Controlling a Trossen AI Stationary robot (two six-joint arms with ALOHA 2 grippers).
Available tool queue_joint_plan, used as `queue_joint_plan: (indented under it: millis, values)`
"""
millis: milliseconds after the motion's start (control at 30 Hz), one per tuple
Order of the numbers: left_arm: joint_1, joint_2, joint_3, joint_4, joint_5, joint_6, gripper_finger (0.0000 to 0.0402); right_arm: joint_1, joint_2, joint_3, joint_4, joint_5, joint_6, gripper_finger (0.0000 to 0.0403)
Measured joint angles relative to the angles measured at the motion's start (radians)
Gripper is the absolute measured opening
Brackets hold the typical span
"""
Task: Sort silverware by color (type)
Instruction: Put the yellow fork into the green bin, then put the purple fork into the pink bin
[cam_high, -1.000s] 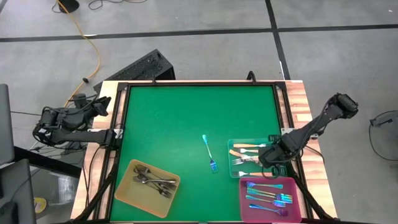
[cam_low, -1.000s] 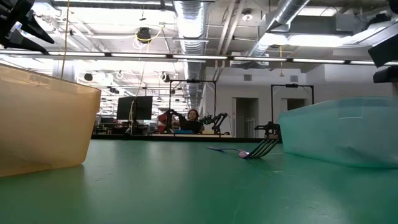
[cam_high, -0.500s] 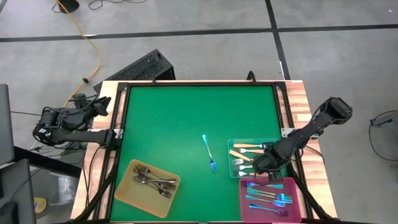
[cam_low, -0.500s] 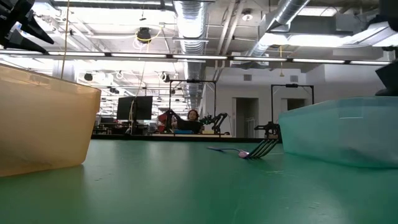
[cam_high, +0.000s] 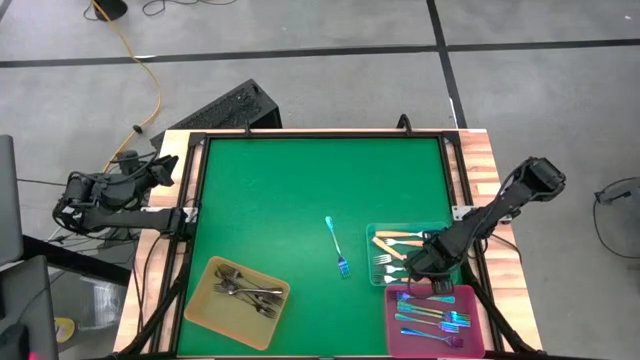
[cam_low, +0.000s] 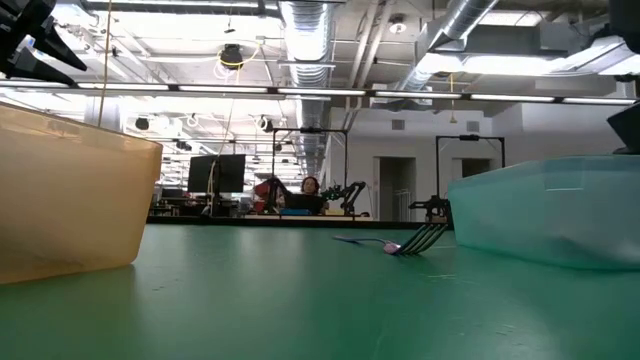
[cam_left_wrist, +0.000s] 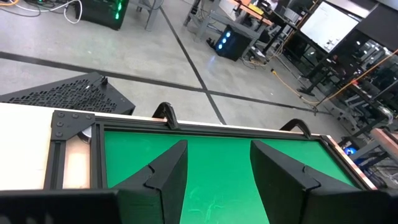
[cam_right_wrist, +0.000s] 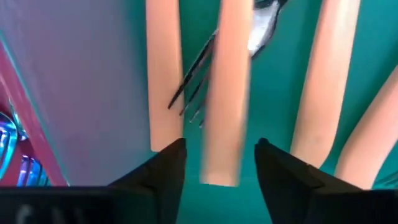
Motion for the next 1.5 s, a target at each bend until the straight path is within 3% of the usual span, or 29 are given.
queue_joint_plan:
  millis: [200,500,733,1000,1233,1500]
  values:
    - [0.0,0.0,0.0,0.0,0.0,0.0,0.0158,-0.001,0.0,0.0,0.0,-0.047,0.042,0.0241]
    - [0.0,0.0,0.0,0.0,0.0,0.0,0.0158,-0.003,0.0,0.003,-0.004,-0.074,0.078,0.0245]
    - [0.0,0.0,0.0,-0.008,0.0,0.0,0.0158,-0.03,-0.007,0.079,-0.093,-0.07,0.033,0.0245]
    - [0.0,0.0,0.0,-0.009,0.0,0.004,0.0158,-0.101,-0.074,0.139,-0.111,-0.012,0.033,0.0246]
    - [0.0,0.0,0.0,-0.009,0.001,0.003,0.0158,-0.231,-0.086,0.224,-0.083,0.068,0.096,0.0246]
    - [0.0,0.0,0.0,-0.012,0.006,0.005,0.0158,-0.419,-0.072,0.315,0.238,0.218,0.274,0.0246]
